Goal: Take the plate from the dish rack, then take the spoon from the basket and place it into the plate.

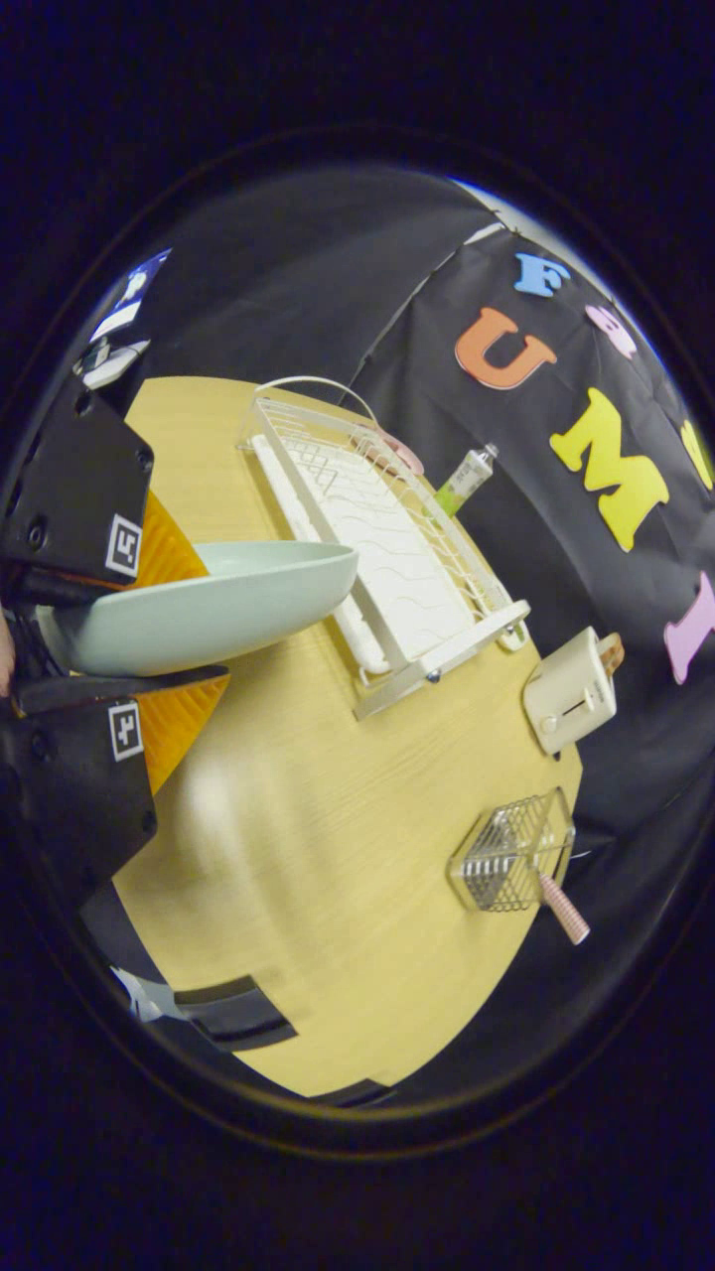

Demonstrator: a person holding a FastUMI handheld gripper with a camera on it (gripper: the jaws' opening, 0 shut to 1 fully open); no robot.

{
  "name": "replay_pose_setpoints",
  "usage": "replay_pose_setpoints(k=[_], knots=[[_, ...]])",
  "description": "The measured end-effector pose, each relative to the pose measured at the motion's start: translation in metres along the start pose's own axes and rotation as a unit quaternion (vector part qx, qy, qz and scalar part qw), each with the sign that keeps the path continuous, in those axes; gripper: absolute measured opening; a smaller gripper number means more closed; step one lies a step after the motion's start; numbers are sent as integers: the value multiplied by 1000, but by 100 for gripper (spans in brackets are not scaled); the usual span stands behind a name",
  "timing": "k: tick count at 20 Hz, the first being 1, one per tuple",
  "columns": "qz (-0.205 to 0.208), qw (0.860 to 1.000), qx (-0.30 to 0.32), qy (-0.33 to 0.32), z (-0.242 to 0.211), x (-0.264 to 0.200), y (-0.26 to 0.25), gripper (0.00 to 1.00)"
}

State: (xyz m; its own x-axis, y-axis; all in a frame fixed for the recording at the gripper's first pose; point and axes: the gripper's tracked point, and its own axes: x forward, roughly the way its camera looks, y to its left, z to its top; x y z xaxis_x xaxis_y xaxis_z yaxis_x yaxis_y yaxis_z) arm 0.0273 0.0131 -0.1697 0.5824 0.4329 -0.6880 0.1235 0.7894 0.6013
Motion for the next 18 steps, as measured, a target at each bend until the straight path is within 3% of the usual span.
replay_pose_setpoints(k=[2, 6, 9, 12, 15, 18], knots=[[21, 1000, 15, 11, -2, 9, 0, 33], [24, 1000, 17, 6, 5, 17, -16, 36], [20, 1000, 1, -12, 16, 20, -28, 48], [22, 999, -22, -33, 23, 16, -33, 53], [12, 991, -88, -101, 42, 0, -36, 59], [-18, 971, -150, -187, 63, -31, -44, 69]])
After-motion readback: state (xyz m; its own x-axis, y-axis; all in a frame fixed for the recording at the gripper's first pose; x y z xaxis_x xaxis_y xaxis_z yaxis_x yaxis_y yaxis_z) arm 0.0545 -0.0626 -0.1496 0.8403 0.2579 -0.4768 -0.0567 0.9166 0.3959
